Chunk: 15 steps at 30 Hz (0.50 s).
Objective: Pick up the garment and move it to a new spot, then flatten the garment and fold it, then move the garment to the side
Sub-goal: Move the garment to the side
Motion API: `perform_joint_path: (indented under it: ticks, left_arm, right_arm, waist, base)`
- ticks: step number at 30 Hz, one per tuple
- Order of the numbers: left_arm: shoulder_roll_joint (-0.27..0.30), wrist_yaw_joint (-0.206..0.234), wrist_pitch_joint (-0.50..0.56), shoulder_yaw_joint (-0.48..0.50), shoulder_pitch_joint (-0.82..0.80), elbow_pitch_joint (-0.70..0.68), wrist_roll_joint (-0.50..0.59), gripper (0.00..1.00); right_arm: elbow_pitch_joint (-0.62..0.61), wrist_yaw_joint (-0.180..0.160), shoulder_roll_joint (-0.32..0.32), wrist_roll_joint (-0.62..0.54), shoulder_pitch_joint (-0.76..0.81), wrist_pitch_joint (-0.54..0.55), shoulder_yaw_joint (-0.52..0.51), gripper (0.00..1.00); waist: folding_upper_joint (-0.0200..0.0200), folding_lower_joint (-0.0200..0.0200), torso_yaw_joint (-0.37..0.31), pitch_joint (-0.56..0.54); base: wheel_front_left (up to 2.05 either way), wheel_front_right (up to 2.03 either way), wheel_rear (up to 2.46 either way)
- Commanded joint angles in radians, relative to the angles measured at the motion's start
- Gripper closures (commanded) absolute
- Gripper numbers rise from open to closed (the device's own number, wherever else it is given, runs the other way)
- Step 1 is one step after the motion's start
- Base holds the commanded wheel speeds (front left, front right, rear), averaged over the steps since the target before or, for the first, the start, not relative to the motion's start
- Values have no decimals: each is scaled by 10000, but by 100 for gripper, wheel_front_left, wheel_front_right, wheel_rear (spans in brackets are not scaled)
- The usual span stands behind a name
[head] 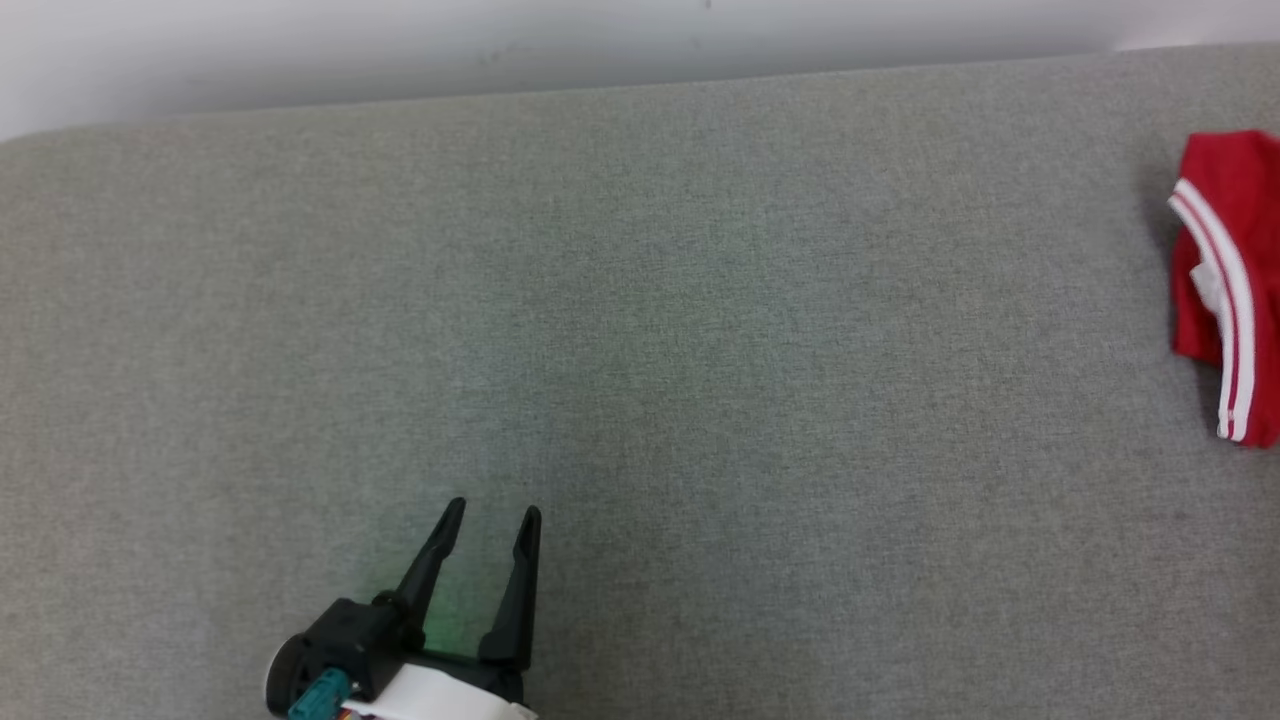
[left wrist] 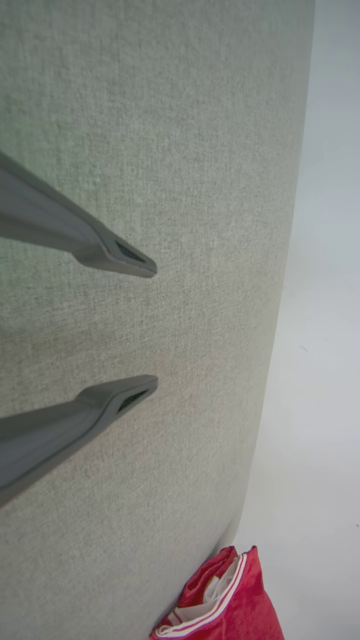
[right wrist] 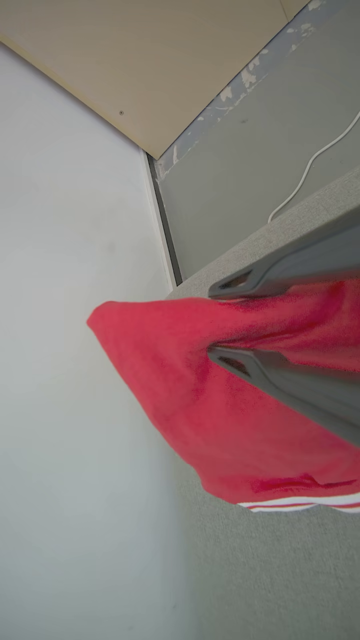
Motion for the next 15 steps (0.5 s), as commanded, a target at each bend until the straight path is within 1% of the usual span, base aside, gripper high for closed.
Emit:
perform_joint_path:
  ticks: [1,4,7,10,15]
  left_arm:
    - [42,-8,-14,47,-63,33,88,0]
    - [42,14,-14,58,16,54,77,0]
    - [41,64,-14,77,168,37,-11,0]
    - [41,93,-14,78,267,9,-69,0]
    - [41,258,-14,134,589,-98,-320,0]
  right_arm:
    - [176,-24,94,-444,-48,-207,-440,0]
    - [245,-24,224,-1117,191,-665,-894,0]
    - [80,-24,339,-1663,547,-1132,-1081,0]
    - [-140,-24,479,-1842,826,-1514,-1128,0]
    - [-977,-24,900,-1910,2006,-2529,-764,0]
  waist:
    - [-1,-1,19,-99]
    - [-1,-1,48,-268]
    - [-1,-1,88,-523]
    - [-1,-1,119,-719]
    - [-1,-1,223,-1364]
  base:
    - [0,0,0]
    - [0,0,0]
    - [0,0,0]
    - [0,0,0]
    - [0,0,0]
